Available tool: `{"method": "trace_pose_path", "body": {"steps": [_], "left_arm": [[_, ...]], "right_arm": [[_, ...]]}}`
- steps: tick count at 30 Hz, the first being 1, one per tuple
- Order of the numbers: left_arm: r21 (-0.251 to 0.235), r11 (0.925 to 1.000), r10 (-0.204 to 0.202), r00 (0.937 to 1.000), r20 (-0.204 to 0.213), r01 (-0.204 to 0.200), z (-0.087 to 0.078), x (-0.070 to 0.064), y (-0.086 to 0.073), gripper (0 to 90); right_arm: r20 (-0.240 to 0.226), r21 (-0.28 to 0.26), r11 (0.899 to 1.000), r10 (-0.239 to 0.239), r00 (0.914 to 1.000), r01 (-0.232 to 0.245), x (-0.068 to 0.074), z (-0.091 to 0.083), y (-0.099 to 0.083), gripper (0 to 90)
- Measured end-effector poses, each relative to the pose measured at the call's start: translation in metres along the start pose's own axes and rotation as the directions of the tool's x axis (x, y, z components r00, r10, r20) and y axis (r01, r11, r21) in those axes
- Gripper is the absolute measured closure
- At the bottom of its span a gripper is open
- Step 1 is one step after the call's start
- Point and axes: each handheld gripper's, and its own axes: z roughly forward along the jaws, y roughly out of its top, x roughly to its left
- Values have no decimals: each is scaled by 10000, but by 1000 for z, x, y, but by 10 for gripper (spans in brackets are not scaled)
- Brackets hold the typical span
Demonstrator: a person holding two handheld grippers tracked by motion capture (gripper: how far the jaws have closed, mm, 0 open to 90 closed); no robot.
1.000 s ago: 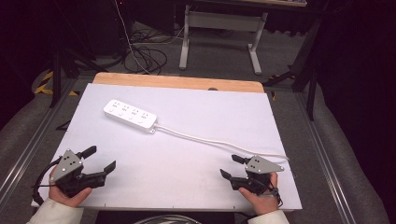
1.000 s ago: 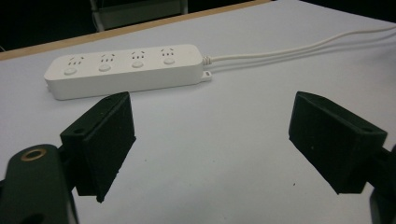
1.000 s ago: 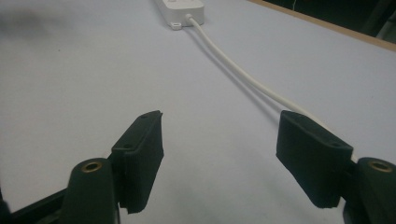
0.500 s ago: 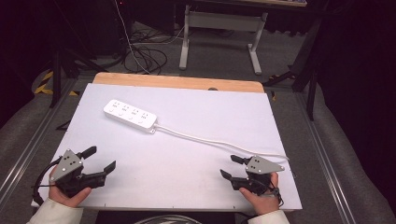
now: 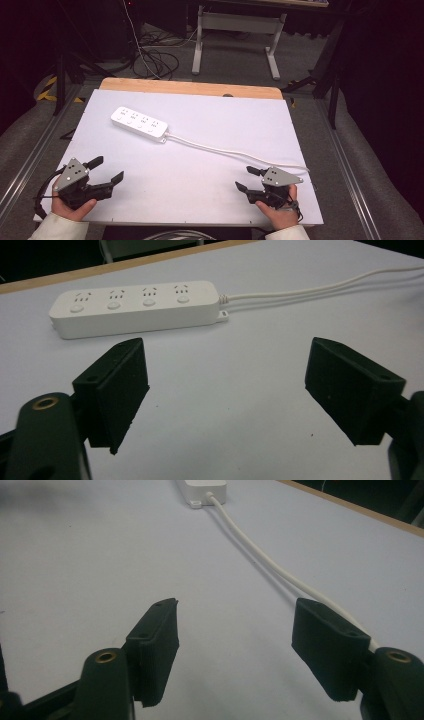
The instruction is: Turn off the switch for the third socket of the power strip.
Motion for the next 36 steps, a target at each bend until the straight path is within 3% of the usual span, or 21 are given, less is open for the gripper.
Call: {"method": "trace_pose_path", "body": {"steps": [4, 12, 20, 28, 36], "left_arm": [[297, 9995, 50, 9999, 96, -53, -1, 1, 8, 220], [763, 9960, -490, 9981, 383, 460, 4, 12, 29, 290], [960, 9950, -322, 9988, 373, 284, 13, 20, 50, 339], [1236, 9922, 125, 9995, 298, -161, 21, 24, 65, 381], [1488, 9888, 81, 9998, 194, -109, 32, 26, 81, 417]], "right_arm": [[-2, 26, 10000, -80, 10000, 80, 0, 1, 0, 354], [-49, 84, 10000, -44, 10000, 45, 1, 1, 0, 354], [-93, 77, 10000, -38, 9999, 39, 1, 2, 0, 355], [-129, 68, 10000, -36, 9999, 37, 1, 2, -1, 354], [-143, 80, 10000, -30, 9999, 32, 1, 3, -1, 354]]}}
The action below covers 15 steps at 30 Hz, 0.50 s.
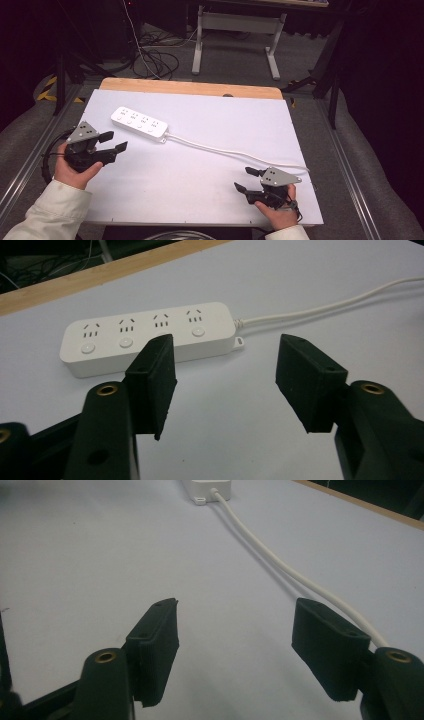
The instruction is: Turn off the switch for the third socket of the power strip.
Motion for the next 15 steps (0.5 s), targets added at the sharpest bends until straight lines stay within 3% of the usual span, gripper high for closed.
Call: {"method": "trace_pose_path", "body": {"steps": [4, 9, 15], "left_arm": [[131, 9999, -61, 10000, -16, 62, 4, 1, 9, 471], [123, 9997, 222, 9995, -235, -219, 7, 1, 17, 502], [350, 9993, -153, 9998, -119, 157, 15, 9, 21, 610]], "right_arm": [[-6, 17, 10000, -38, 10000, 38, 0, 0, 0, 354], [-36, 0, 10000, -15, 10000, 15, 0, 0, 0, 354], [-75, 51, 10000, -51, 10000, 51, 0, 1, 0, 354]]}}
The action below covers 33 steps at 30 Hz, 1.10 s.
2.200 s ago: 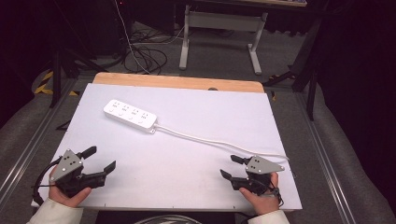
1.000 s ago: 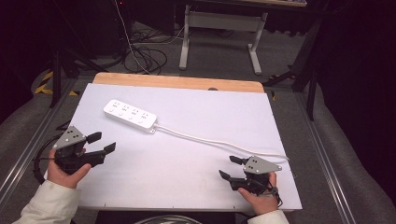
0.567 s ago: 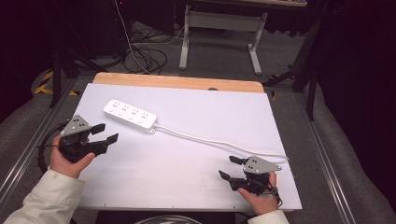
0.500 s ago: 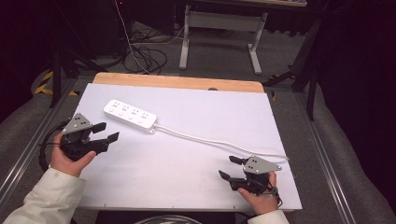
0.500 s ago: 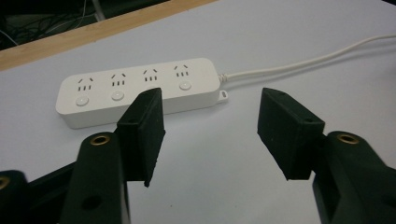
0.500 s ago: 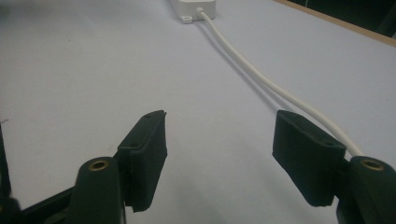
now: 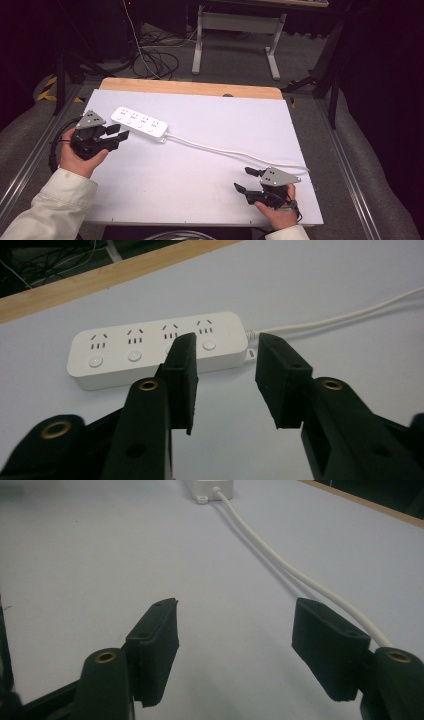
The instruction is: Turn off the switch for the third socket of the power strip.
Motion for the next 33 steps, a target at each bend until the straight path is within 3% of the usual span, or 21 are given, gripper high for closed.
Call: {"method": "trace_pose_path", "body": {"steps": [4, 9, 16, 21, 25, 30, 33], "left_arm": [[6, 10000, -14, 10000, -38, 14, 1, 3, 4, 695], [60, 9999, -127, 9997, -202, 128, 3, 9, 10, 889], [181, 9987, -477, 9986, -213, 481, 16, 23, 12, 899], [-389, 9984, -425, 9976, -541, 405, 26, 33, 12, 899], [-553, 9966, -657, 9951, -742, 616, 38, 43, 10, 899], [-507, 9960, -775, 9934, -842, 734, 56, 56, 5, 898], [-206, 9936, -1127, 9906, -772, 1115, 67, 63, 1, 898]], "right_arm": [[-31, -18, 10000, 24, 10000, -24, 0, 0, 0, 354], [-48, -15, 10000, 23, 10000, -23, 0, 0, 0, 353], [-38, -45, 10000, 50, 10000, -50, 0, 0, 0, 353], [-46, -37, 10000, 69, 10000, -69, 0, 0, 0, 351], [-53, -46, 10000, 68, 10000, -68, 0, 0, -1, 351], [-95, -56, 10000, 31, 10000, -32, 0, 1, -1, 351], [-117, -48, 10000, 25, 9999, -26, 0, 1, -1, 350]]}}
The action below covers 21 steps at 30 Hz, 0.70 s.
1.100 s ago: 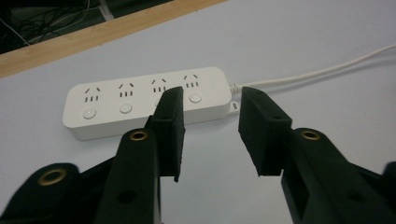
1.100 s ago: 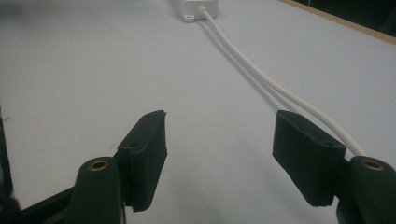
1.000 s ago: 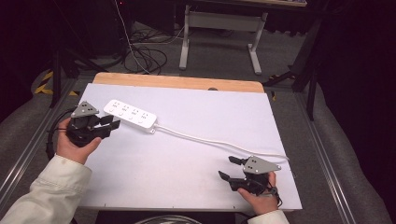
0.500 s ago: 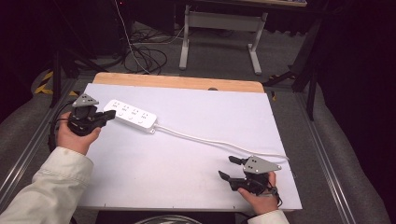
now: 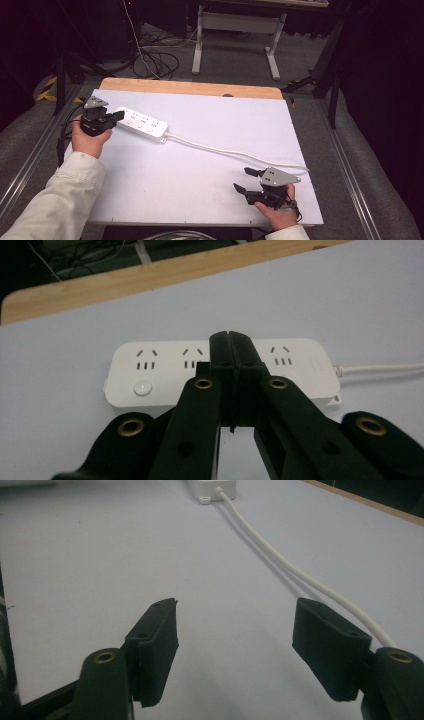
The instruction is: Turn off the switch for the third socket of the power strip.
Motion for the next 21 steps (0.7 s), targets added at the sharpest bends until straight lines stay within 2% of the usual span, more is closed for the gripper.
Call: {"method": "trace_pose_path", "body": {"steps": [2, 5, 8, 14, 19, 21], "left_arm": [[15, 10000, -24, 10000, -11, 24, 3, 2, -1, 898], [-270, 9996, -55, 10000, -34, 54, 8, 3, -2, 898], [-655, 9978, 119, 9998, 153, -108, 12, 5, -3, 898], [-539, 9985, 77, 10000, 3, -77, 23, 12, -6, 898], [-568, 9984, -14, 9995, 320, 33, 31, 16, -9, 897], [-465, 9989, -73, 9996, 275, 86, 33, 18, -10, 896]], "right_arm": [[-11, 4, 10000, -11, 10000, 11, 0, 0, 0, 350], [-34, 22, 10000, -37, 10000, 37, 1, 0, 0, 350], [-36, 24, 10000, -46, 10000, 46, 1, 0, 0, 349], [-17, 6, 10000, -69, 10000, 69, 0, 0, 0, 349], [-31, 7, 10000, -70, 10000, 70, 0, 0, 0, 348], [-10, -20, 10000, -57, 10000, 57, 0, 0, 0, 346]]}}
